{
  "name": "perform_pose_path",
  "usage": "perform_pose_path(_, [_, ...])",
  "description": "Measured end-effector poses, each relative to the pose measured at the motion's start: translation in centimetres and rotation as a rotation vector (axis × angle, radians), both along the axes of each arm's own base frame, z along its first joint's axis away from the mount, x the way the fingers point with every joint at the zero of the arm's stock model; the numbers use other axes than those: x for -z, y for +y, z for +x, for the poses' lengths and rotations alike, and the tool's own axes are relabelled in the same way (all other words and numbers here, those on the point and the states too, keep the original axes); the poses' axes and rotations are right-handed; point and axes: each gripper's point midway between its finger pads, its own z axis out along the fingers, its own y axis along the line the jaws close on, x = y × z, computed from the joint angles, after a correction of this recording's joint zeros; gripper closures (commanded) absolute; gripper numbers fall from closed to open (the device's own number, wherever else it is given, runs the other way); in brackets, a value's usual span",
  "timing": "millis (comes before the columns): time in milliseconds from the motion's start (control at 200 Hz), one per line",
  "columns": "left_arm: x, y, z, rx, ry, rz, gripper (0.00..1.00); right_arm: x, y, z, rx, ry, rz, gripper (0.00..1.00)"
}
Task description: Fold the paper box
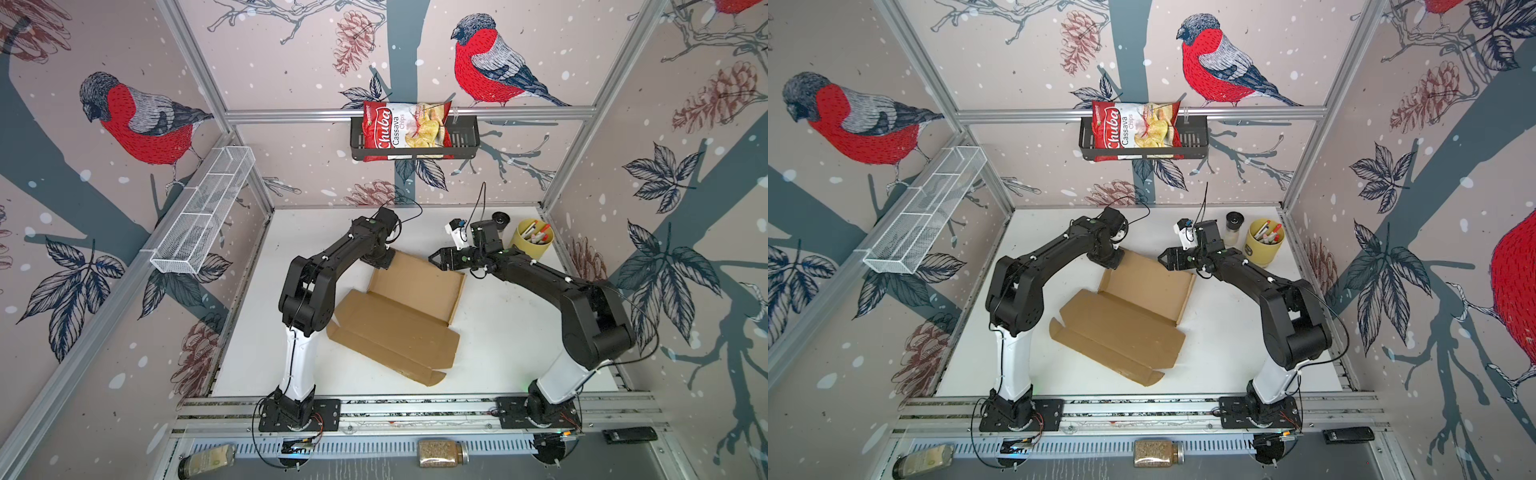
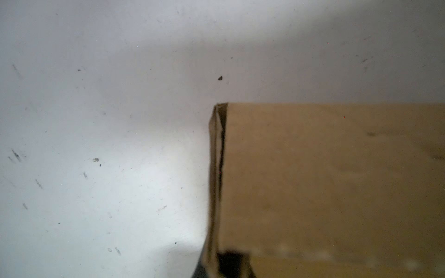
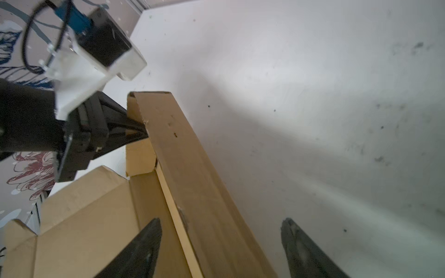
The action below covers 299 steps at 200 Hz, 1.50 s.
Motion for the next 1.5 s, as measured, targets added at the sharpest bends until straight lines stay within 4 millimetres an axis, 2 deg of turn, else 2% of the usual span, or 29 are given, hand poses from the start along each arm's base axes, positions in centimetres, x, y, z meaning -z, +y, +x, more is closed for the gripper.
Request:
perform_pose_path(65, [0.2, -0.1, 0.2, 0.007, 0.011, 0.015, 0.89, 1.5, -0.1, -0.3, -0.001, 0.038, -0.014, 0.26])
perform_pose_path(180, [0.7, 0.1, 0.4, 0.004, 0.034, 0.040, 0.78, 4.2, -0.4, -0.9, 0.000, 0.097, -0.040, 0.29])
perform_pose_path(320, [-0.4, -0.8, 1.1, 0.013, 0.008, 0.031, 0.67, 6.3, -0.8, -1.4, 0.006, 0.143, -0.065, 0.31])
perform_pose_path(585, [-1.2, -2.4, 1.6, 0.043, -0.012, 0.015, 0.59, 7.8, -1.5, -1.9, 0.038, 0.173, -0.084, 0.32])
perform_pose_path(770, [-1.2, -2.4, 1.6, 0.053, -0.013, 0.016, 0.57, 8.5, -1.9, -2.2, 0.056, 0.179, -0.109, 0.34])
perform_pose_path(871, [-1.4, -2.5, 1.4, 0.055, -0.011, 0.006, 0.51, 8.6, -2.2, -2.3, 0.081, 0.186, -0.113, 0.37])
perform_pose_path(936, [-2.5, -2.8, 1.3, 0.060, -0.023, -0.021, 0.47, 8.6, -2.4, -2.4, 0.088, 0.182, -0.113, 0.40])
perform_pose_path(1051, [-6.0, -3.8, 1.8, 0.070, -0.095, -0.100, 0.42, 8.9, -2.7, -3.1, 0.122, 0.211, -0.100, 0.45])
perform_pose_path(1126, [-8.3, -4.6, 2.3, 0.079, -0.147, -0.152, 0.41, 8.9, -3.0, -3.5, 0.148, 0.223, -0.085, 0.47])
perform_pose_path(1251, [-11.0, -5.4, 2.5, 0.096, -0.197, -0.217, 0.41, 8.9, -3.7, -3.9, 0.216, 0.249, -0.045, 0.50])
perform_pose_path(1496, [-15.5, -5.0, 1.8, 0.093, -0.308, -0.276, 0.41, 8.9, -5.1, -5.8, 0.400, 0.337, 0.077, 0.51])
